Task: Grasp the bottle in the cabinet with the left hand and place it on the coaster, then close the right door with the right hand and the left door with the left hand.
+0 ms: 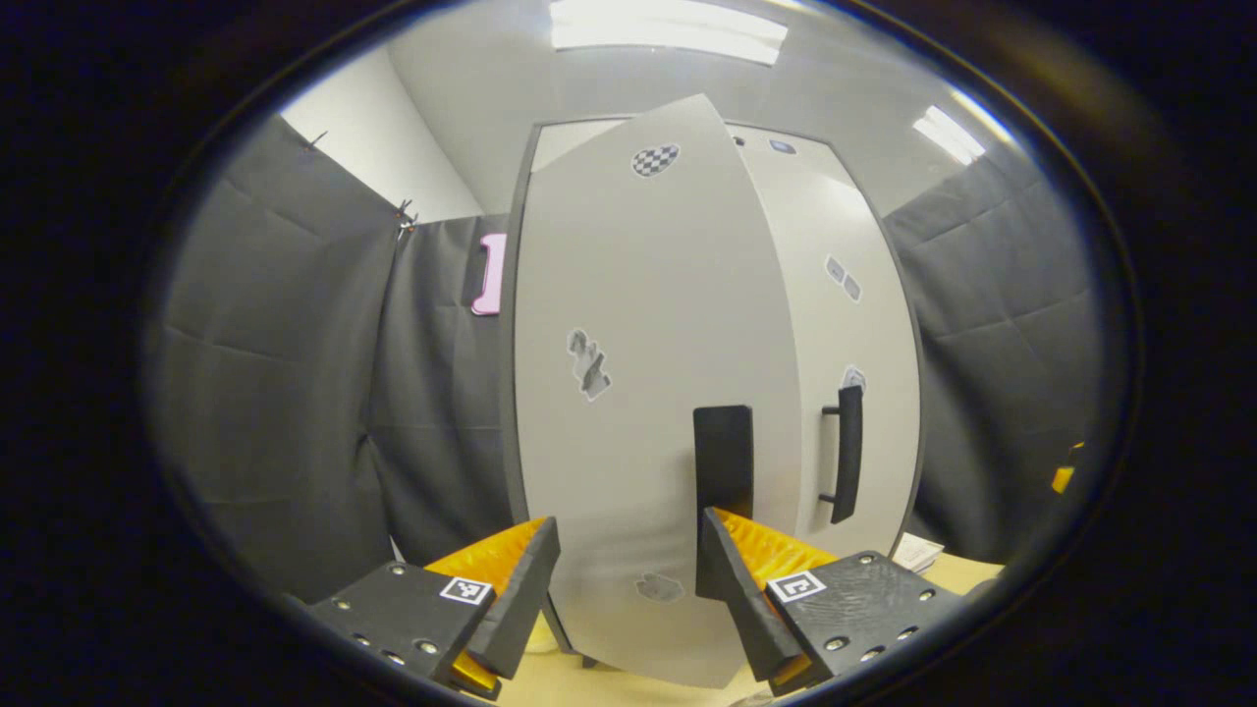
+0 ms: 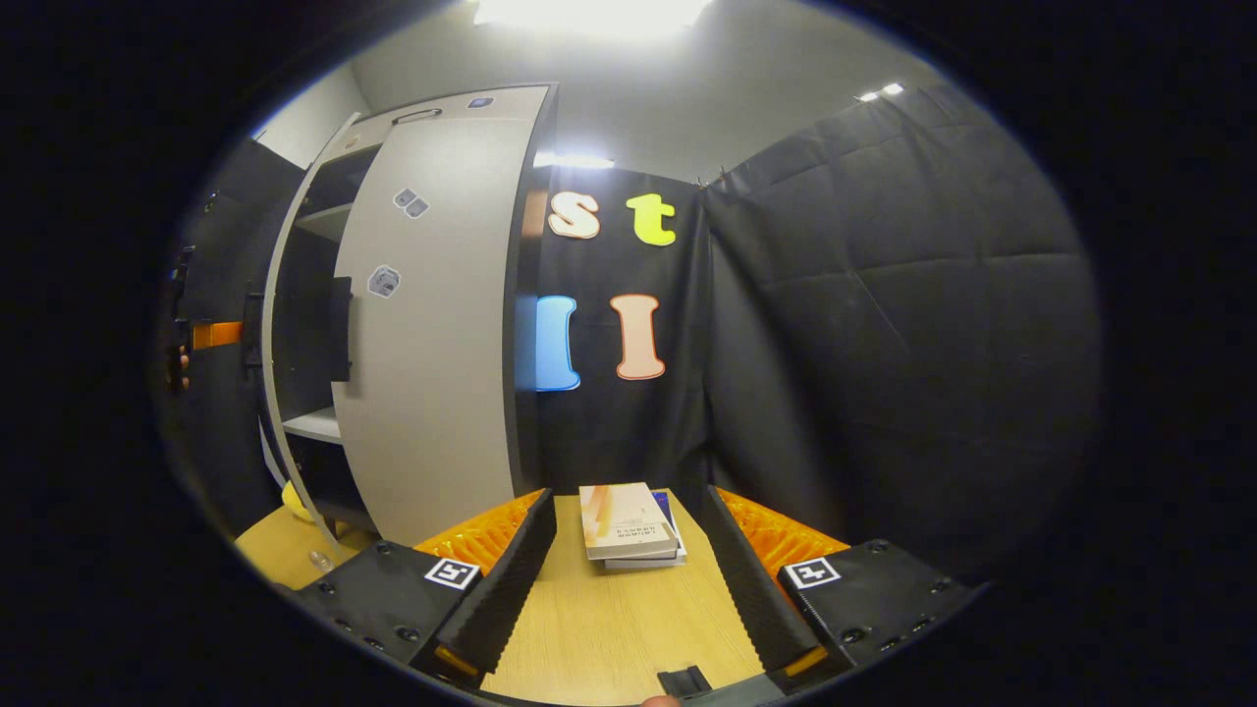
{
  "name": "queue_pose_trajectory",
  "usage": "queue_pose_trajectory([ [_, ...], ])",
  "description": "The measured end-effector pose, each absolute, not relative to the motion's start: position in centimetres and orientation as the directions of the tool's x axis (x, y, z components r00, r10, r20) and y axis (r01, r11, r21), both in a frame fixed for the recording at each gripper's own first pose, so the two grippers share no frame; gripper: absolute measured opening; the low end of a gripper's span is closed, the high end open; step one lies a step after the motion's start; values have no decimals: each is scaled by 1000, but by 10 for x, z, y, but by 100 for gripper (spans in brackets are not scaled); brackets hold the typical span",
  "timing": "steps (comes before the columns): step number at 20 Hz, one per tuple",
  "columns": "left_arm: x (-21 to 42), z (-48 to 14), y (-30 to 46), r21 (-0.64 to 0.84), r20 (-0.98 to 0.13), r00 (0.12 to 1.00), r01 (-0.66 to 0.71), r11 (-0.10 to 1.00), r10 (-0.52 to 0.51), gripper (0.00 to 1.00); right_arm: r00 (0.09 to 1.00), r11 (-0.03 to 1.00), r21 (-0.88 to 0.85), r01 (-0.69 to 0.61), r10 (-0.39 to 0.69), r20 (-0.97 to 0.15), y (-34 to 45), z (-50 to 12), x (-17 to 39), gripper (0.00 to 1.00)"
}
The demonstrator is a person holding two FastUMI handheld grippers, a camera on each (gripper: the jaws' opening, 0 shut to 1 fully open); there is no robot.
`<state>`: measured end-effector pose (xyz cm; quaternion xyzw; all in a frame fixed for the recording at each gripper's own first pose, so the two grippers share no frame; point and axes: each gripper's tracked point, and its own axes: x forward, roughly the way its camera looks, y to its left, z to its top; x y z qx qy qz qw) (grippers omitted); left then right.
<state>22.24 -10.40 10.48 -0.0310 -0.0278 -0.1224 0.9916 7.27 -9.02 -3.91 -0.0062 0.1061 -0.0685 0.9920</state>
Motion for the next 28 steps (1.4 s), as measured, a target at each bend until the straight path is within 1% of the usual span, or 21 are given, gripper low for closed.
queue_pose_trajectory([
  [1, 224, 105, -108, -55, 64, 968, 244, 968, -241, 87, 968, 990, -27, 137, -139, -210, -92, -39, 70, 94],
  [2, 225, 107, -111, -56, 65, 968, 245, 968, -241, 87, 968, 990, -25, 136, -138, -212, -93, -40, 71, 97],
  [7, 219, 104, -108, -46, 59, 973, 225, 973, -222, 87, 973, 994, -10, 111, -111, -204, -88, -35, 70, 96],
  [8, 215, 104, -104, -41, 61, 975, 216, 976, -214, 87, 976, 995, -7, 100, -99, -196, -85, -31, 72, 94],
  [9, 209, 104, -100, -34, 63, 976, 209, 977, -206, 87, 979, 996, -3, 86, -85, -187, -82, -27, 72, 94],
  [10, 201, 103, -96, -25, 63, 978, 199, 980, -197, 87, 981, 998, -1, 71, -70, -179, -79, -24, 73, 94],
  [11, 192, 100, -90, -15, 59, 981, 187, 982, -186, 87, 984, 999, 2, 54, -53, -170, -76, -20, 74, 96],
  [14, 162, 90, -71, -1, 39, 990, 138, 990, -138, 87, 989, 1000, 10, -4, 5, -147, -66, -11, 76, 94],
  [15, 149, 88, -64, 3, 39, 992, 119, 993, -119, 87, 990, 1000, 12, -27, 29, -141, -62, -7, 76, 97],
  [17, 126, 85, -51, 18, 41, 995, 87, 996, -87, 87, 989, 997, 15, -72, 73, -128, -53, -1, 75, 96],
  [18, 112, 84, -45, 25, 42, 996, 77, 997, -78, 87, 989, 996, 13, -86, 86, -121, -49, 1, 73, 94],
  [19, 101, 83, -41, 30, 42, 997, 68, 997, -69, 87, 989, 996, 12, -93, 94, -116, -47, 4, 71, 97],
  [22, 73, 77, -26, 46, 31, 998, 55, 997, -56, 87, 987, 992, 22, -125, 127, -102, -32, 11, 62, 97],
  [23, 65, 76, -20, 47, 30, 998, 52, 998, -53, 87, 987, 992, 18, -127, 128, -96, -29, 15, 59, 94],
  [24, 57, 75, -14, 45, 35, 998, 47, 998, -48, 87, 988, 992, 12, -124, 124, -90, -26, 16, 55, 97],
  [28, 34, 68, 9, 44, 47, 999, 25, 999, -27, 87, 988, 991, 19, -129, 130, -81, -7, 23, 38, 96],
])
